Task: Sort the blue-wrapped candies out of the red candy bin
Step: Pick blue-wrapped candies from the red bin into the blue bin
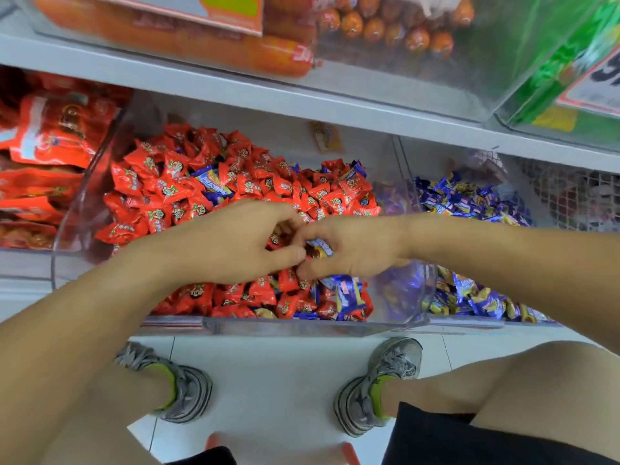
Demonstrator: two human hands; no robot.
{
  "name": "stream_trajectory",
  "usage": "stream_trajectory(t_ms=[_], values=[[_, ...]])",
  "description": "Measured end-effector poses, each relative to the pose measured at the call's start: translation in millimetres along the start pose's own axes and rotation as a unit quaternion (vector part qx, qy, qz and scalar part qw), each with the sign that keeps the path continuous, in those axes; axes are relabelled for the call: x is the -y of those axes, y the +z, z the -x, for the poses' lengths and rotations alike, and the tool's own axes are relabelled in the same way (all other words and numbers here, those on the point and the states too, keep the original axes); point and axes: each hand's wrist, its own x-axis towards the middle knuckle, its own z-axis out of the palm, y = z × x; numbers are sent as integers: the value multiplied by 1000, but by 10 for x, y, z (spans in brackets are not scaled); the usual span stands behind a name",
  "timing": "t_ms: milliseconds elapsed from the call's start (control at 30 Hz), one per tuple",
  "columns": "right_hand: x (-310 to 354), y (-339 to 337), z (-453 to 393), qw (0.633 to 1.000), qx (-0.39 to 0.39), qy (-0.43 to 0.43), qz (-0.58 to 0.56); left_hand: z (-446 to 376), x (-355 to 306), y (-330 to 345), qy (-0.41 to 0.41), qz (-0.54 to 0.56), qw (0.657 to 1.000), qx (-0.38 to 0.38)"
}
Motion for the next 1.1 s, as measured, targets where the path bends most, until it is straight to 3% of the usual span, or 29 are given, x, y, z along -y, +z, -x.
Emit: stream_trajectory(t_ms=[67, 133, 267, 333, 433, 467, 633, 800, 933, 1000, 1100], values=[[96, -49, -39, 985, -116, -22, -124, 41, 33, -98, -18, 101, 991, -89], [194, -22, -141, 952, -191, -50, -234, 108, 87, -154, -23, 136, 983, -122], [290, 48, -331, 868, -161, -49, -468, 217, 124, -97, -54, -23, 993, -102], [228, 41, -309, 848, -129, -71, -509, 200, 139, -55, -47, -48, 988, -136], [28, 45, -271, 931, -176, -68, -313, 186, 159, -79, -53, 1, 984, -170], [2, 50, -251, 942, -193, -67, -264, 185, 172, -91, -60, 5, 982, -177], [-108, 28, -199, 923, -225, -96, -297, 195, 133, -92, -68, -16, 978, -196], [-140, -61, -11, 931, -287, -93, -204, 191, 83, -138, -79, -23, 970, -229], [-153, -93, 102, 946, -301, -87, -84, 160, 97, -101, -74, -109, 953, -273], [-154, -115, 149, 946, -315, -64, -47, 153, 39, -82, -8, -128, 961, -246], [-153, -126, 262, 952, -305, -31, -23, 173, 26, 12, 54, -186, 975, -108]])
